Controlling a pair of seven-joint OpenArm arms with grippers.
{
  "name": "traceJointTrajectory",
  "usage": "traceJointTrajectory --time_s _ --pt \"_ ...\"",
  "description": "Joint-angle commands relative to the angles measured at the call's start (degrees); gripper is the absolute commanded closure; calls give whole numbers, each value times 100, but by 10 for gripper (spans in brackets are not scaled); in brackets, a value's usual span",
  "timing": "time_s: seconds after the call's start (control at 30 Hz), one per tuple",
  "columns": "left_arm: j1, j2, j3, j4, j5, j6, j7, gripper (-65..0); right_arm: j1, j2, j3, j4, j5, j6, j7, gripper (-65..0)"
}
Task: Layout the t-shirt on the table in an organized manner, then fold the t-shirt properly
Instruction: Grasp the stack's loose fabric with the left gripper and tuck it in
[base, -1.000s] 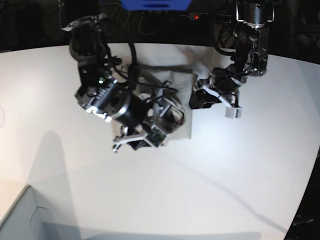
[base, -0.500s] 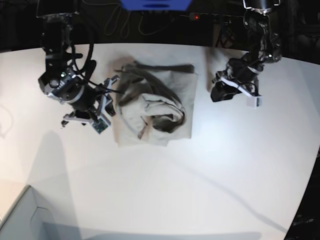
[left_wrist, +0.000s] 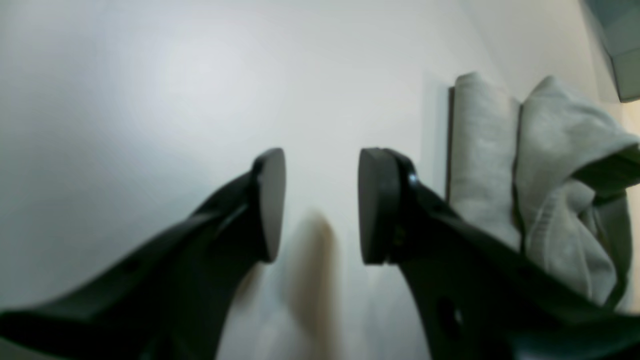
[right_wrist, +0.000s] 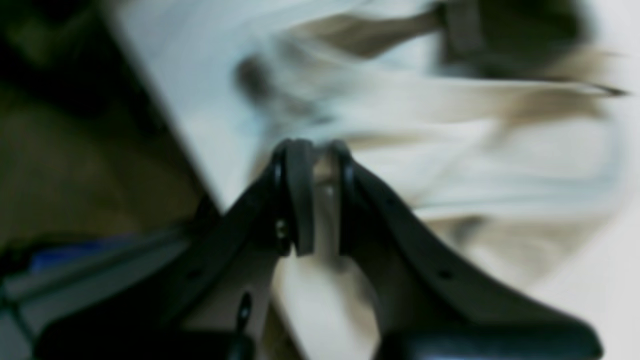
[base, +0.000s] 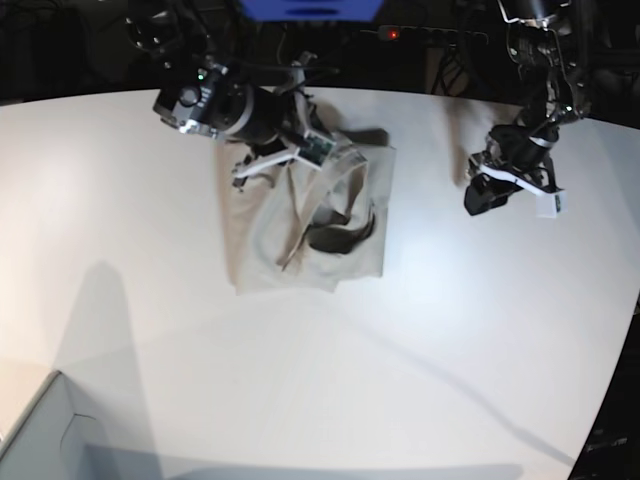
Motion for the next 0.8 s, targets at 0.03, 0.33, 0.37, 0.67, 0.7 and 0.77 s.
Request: traceJointTrajectory --time_s 0.03,0.33,0.37,0.67,0.7,0.77 --pt "-40 -45 -67 91 -93 -80 -89 -239 44 305 -250 223 65 47 118 -59" --pt "-22 -63 -207 724 -778 -89 684 -243 228 296 928 724 83 47 153 -59" --pt "-22 -63 -207 935 -989 -89 922 -243 307 191 1113 671 83 47 118 -59" --pt "-75 509 971 2834 -778 -36 1484 -488 580 -126 1526 -507 83 47 170 -58" --pt "-93 570 1182 2931 -567 -36 1484 -496 580 -126 1552 -595 83 47 170 -58" --pt "-268 746 1718 2992 -110 -36 1475 -488 580 -126 1649 -692 83 47 170 -57"
